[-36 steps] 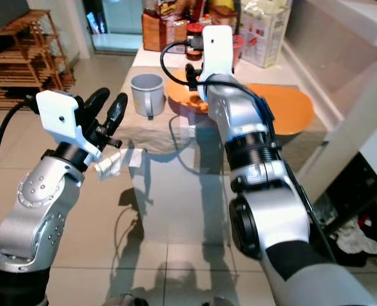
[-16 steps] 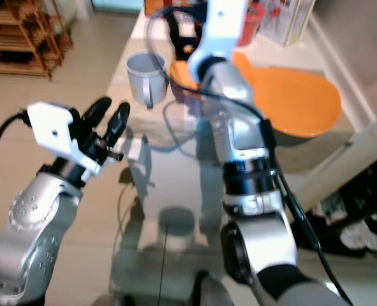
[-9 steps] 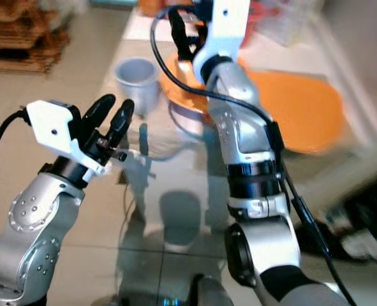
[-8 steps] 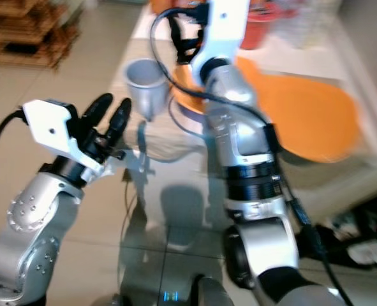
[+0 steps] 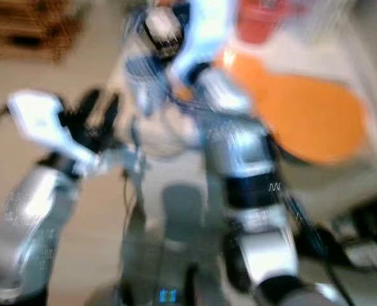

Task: Setting the table

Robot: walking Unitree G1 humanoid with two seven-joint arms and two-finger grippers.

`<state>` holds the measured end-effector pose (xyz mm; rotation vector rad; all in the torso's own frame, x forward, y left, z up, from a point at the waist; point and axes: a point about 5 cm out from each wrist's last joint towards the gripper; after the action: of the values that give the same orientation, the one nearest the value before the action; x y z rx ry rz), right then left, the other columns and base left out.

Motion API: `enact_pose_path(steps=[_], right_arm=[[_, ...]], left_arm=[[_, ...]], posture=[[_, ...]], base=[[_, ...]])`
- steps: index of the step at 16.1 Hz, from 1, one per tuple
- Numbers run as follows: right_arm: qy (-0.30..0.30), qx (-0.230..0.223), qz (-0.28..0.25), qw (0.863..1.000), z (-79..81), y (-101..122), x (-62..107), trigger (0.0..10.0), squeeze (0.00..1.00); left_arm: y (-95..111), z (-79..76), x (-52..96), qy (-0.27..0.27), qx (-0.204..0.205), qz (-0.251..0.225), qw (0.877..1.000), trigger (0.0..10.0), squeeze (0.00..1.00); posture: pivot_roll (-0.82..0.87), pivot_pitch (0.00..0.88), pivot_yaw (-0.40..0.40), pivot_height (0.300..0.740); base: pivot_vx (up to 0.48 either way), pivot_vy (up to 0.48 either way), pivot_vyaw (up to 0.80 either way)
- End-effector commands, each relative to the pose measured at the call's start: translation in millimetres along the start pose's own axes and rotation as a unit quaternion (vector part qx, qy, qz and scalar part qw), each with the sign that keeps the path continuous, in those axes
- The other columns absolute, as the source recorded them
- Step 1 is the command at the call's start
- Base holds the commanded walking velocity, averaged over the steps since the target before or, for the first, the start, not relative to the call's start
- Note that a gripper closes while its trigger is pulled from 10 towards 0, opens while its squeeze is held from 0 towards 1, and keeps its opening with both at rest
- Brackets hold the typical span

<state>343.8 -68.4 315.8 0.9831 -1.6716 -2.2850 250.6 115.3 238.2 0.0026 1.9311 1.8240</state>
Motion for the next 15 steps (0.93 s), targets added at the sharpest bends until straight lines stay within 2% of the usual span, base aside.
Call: enact_pose_path(steps=[1, 2, 4, 7, 9, 10, 12, 15], right_arm=[[0.012, 0.008, -0.021, 1.000, 10.1, 9, -3.4, 10.0, 0.00], [0.009, 0.009, -0.023, 1.000, 9.4, 11, -3.6, 10.0, 0.00], [0.002, 0.029, -0.013, 0.999, 9.6, 9, -5.3, 10.0, 0.00], [-0.031, 0.081, 0.037, 0.996, 7.8, -3, -11.3, 10.0, 0.00], [-0.070, 0.128, 0.086, 0.986, -1.4, -12, -19.2, 10.0, 0.00], [-0.077, 0.124, 0.099, 0.984, -3.5, -14, -21.4, 10.0, 0.00], [-0.116, 0.147, 0.183, 0.965, -13.3, -24, -31.6, 10.0, 0.00], [-0.121, 0.115, 0.262, 0.950, -19.6, -18, -49.1, 10.0, 0.00]], left_arm=[[1, 3.7, 2.1, 0.010, -0.004, 0.001, 1.000, 10.0, 0.00], [1, 3.7, 1.9, 0.010, -0.004, 0.001, 1.000, 10.0, 0.00], [0, 4.1, 1.7, 0.013, -0.010, 0.001, 1.000, 10.0, 0.00], [-2, 5.4, 1.4, 0.019, -0.013, 0.000, 1.000, 10.0, 0.00], [-3, 5.7, 1.0, 0.024, -0.016, 0.000, 1.000, 10.0, 0.00], [-3, 6.0, 0.9, 0.025, -0.017, 0.000, 1.000, 10.0, 0.00], [-6, 6.8, 3.0, 0.032, -0.026, 0.011, 0.999, 10.0, 0.00], [-10, 2.0, 9.6, 0.030, -0.025, 0.026, 0.999, 10.0, 0.00]], posture=[[-0.09, 0.174, -0.019, 0.740], [-0.09, 0.172, -0.020, 0.740], [-0.09, 0.158, -0.024, 0.740], [-0.09, 0.140, -0.032, 0.740], [-0.09, 0.127, -0.043, 0.740], [-0.09, 0.127, -0.045, 0.740], [-0.09, 0.137, -0.048, 0.740], [-0.10, 0.178, -0.055, 0.740]], base=[[0.000, 0.000, -0.77], [0.000, 0.000, -0.76], [0.000, 0.000, 0.00], [0.000, 0.000, 0.00], [0.000, 0.000, 0.00], [0.000, 0.000, 0.00], [0.000, 0.000, 0.00], [0.000, 0.000, 0.00]])
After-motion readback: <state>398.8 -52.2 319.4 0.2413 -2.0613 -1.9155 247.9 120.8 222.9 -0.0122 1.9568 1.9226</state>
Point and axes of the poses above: a point about 5 cm out from each wrist's last joint towards the gripper, its own x axis pointing back from the gripper into the wrist, its own y axis along the axis of the wrist's last joint, z = x × y, and after that the axes turned 2 degrees about -x, right-handed
